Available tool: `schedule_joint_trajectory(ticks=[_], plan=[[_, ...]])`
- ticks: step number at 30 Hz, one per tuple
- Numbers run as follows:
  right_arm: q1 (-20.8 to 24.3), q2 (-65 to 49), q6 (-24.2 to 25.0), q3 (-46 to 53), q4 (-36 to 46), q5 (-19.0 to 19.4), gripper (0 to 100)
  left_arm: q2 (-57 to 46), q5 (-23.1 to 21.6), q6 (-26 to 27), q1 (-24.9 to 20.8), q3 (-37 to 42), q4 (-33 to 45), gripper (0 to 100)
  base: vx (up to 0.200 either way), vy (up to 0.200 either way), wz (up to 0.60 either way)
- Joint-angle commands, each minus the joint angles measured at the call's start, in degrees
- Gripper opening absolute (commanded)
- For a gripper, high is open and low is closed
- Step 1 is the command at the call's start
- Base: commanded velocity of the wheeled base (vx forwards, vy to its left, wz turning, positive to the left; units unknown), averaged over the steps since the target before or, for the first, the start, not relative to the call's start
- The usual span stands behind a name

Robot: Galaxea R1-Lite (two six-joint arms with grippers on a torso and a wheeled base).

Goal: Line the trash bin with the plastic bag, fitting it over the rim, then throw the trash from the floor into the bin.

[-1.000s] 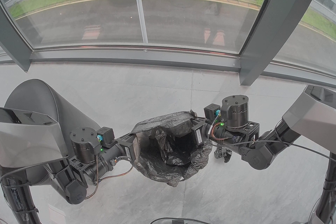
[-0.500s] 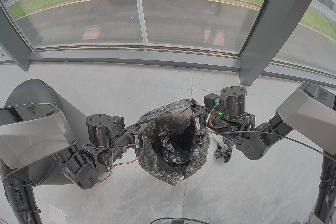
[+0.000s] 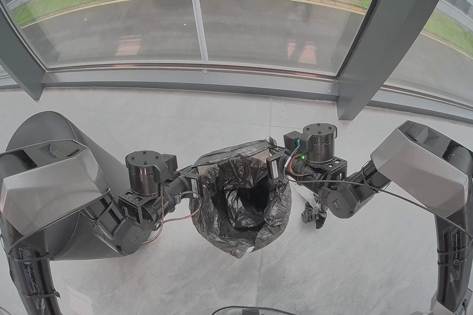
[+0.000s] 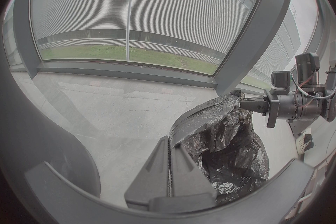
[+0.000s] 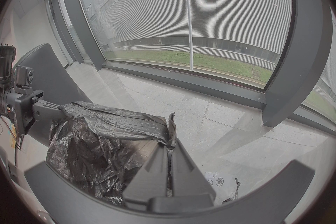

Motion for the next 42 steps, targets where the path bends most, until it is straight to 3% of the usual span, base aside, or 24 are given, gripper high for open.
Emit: schedule_joint_trajectory(ticks=[1, 10, 11, 25, 30, 37, 38, 42], plan=[[-0.1, 0.9, 0.1, -0.4, 0.0, 0.0, 0, 0.6, 0.0, 0.1, 0.1, -0.4, 0.0, 0, 0.0, 0.0, 0.0], [-0.1, 0.8, 0.8, -0.6, -0.1, -0.8, 0, 0.4, 0.9, 0.2, 0.1, -0.1, -0.3, 0, 0.0, 0.0, 0.0], [-0.1, 0.8, 0.8, -0.6, -0.1, -0.8, 0, 0.5, 1.3, 0.2, 0.1, -0.2, -0.2, 100, 0.0, 0.0, 0.0], [-0.4, 2.1, 0.9, -2.8, -0.1, -0.9, 0, 1.4, 1.2, 0.6, 0.6, -0.3, -0.5, 100, 0.0, 0.0, 0.0], [-0.9, 4.8, 1.2, -5.7, -0.1, -3.0, 0, 2.9, 1.2, 0.7, 1.5, -0.5, -0.8, 100, 0.0, 0.0, 0.0], [-0.9, 4.2, 2.2, -5.5, 0.9, -3.2, 0, 3.1, 1.0, 0.7, 2.8, -0.8, -0.8, 100, 0.0, 0.0, 0.0], [-0.8, 4.1, 2.3, -5.5, 1.2, -3.2, 100, 3.1, 1.0, 0.7, 2.8, -0.8, -0.8, 100, 0.0, 0.0, 0.0], [-0.7, 4.0, 2.4, -5.5, 1.1, -3.2, 100, 3.2, 1.0, 0.7, 2.7, -0.8, -0.8, 100, 0.0, 0.0, 0.0]])
